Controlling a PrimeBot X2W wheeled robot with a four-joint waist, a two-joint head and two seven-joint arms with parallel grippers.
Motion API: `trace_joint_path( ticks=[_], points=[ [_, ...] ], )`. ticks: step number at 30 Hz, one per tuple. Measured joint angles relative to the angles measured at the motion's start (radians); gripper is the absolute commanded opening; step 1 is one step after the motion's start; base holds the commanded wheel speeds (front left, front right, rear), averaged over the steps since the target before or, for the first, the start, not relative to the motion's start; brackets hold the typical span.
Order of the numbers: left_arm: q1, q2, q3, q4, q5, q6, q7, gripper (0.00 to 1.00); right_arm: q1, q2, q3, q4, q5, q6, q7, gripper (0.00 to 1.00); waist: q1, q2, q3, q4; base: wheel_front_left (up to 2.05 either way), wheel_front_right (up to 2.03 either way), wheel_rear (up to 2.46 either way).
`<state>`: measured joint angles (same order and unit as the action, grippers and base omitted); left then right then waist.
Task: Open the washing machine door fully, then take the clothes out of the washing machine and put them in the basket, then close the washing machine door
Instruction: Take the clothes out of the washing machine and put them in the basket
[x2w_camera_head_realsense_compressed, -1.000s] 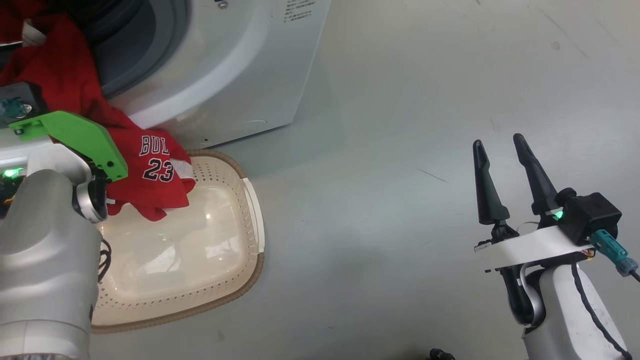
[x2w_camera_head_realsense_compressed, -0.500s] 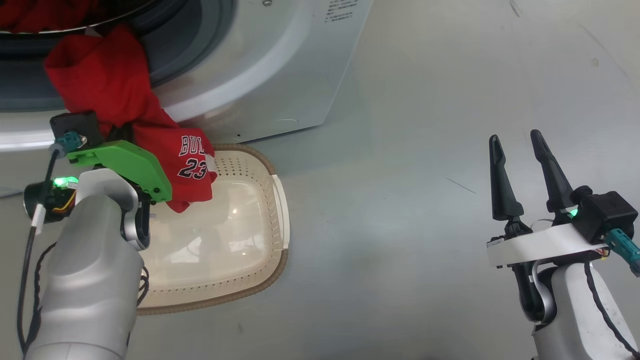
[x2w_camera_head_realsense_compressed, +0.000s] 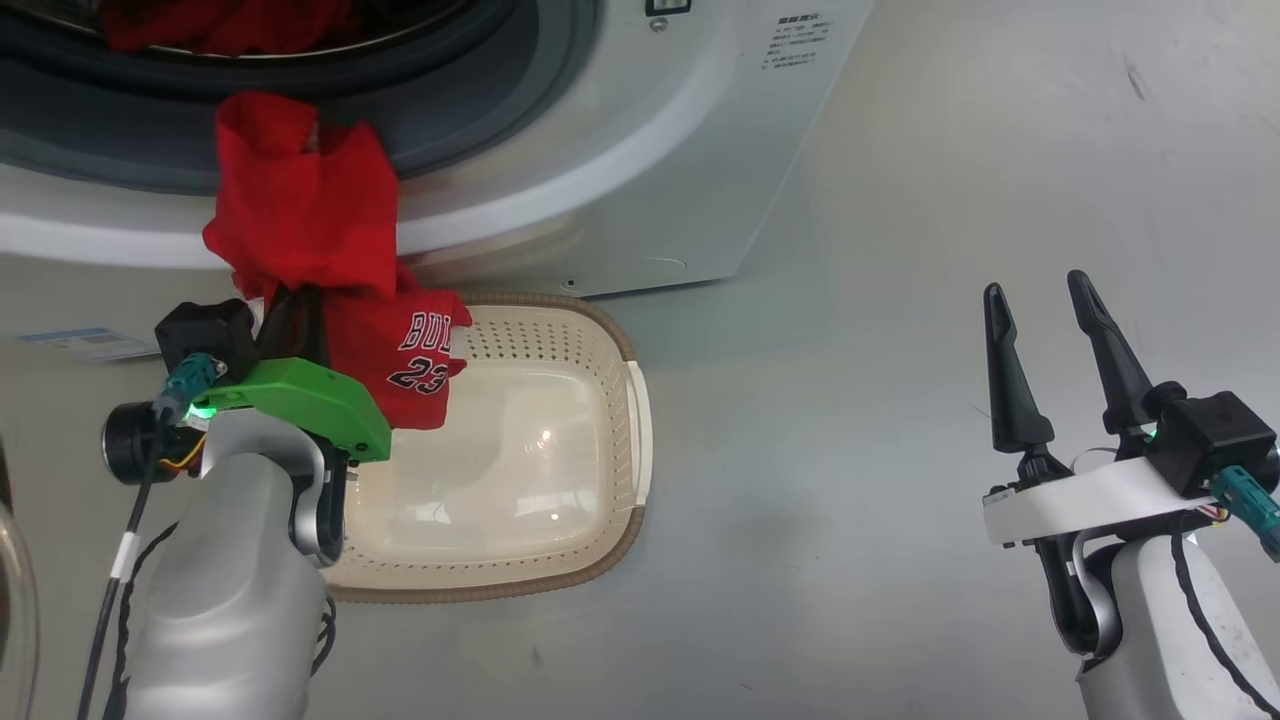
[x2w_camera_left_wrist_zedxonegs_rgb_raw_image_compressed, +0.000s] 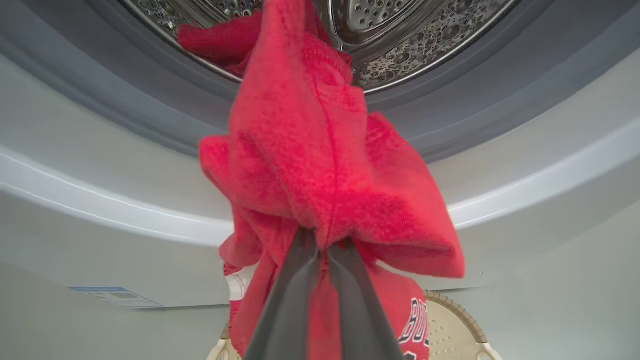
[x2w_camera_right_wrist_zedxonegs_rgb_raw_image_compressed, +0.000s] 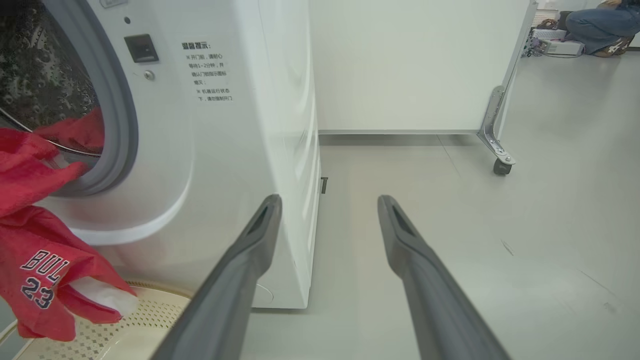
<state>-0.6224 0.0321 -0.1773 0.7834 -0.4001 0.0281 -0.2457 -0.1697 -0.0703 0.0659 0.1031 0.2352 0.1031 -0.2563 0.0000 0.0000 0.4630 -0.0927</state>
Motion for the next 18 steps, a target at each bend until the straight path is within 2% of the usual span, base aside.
trace_joint_path(
  ticks=[8, 18],
  points=[
    [0.053, -0.002, -0.009, -0.153, 0.008, -0.001, -0.006, 0.00, 0.024, -0.004, 0.014, 0.007, -0.008, 0.001, 0.000, 1.00, 0.0000, 0.0000, -0.050, 0.055, 0.00, 0.00, 0.00],
    [0.140, -0.002, -0.026, -0.292, 0.046, 0.020, -0.006, 0.00, 0.041, -0.004, 0.029, 0.011, -0.011, 0.002, 0.000, 1.00, 0.0000, 0.0000, -0.092, 0.079, 0.00, 0.00, 0.00]
  ],
)
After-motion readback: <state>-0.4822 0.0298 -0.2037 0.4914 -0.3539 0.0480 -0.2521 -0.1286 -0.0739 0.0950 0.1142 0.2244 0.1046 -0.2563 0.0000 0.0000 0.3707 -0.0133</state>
